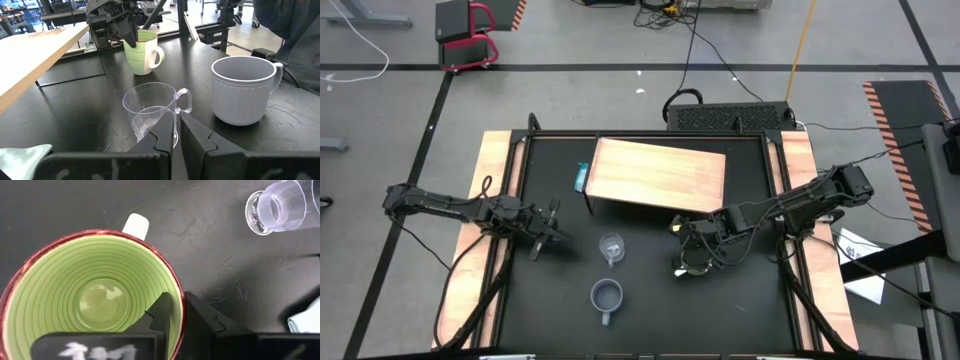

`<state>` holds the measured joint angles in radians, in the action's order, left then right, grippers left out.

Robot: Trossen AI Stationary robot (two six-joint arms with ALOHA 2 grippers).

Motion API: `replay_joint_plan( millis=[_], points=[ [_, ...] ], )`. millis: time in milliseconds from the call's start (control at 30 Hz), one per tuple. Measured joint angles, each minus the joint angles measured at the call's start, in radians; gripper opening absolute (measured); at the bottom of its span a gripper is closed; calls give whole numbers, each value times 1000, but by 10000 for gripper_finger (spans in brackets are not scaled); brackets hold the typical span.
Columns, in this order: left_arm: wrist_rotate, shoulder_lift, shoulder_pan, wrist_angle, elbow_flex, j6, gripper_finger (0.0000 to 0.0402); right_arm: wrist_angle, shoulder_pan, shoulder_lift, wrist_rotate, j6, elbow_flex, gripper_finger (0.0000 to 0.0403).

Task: Stack small to large cups/mugs on shelf
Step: Put the green cup on the shelf

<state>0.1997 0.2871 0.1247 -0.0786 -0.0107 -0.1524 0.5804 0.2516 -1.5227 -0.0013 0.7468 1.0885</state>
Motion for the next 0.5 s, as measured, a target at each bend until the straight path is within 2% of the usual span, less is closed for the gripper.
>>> replay_joint_plan(
  millis=[500],
  points=[
    [0, 0, 0, 0, 0, 0, 33, 21, -34, 10, -23, -25, -1, 15]
  ],
)
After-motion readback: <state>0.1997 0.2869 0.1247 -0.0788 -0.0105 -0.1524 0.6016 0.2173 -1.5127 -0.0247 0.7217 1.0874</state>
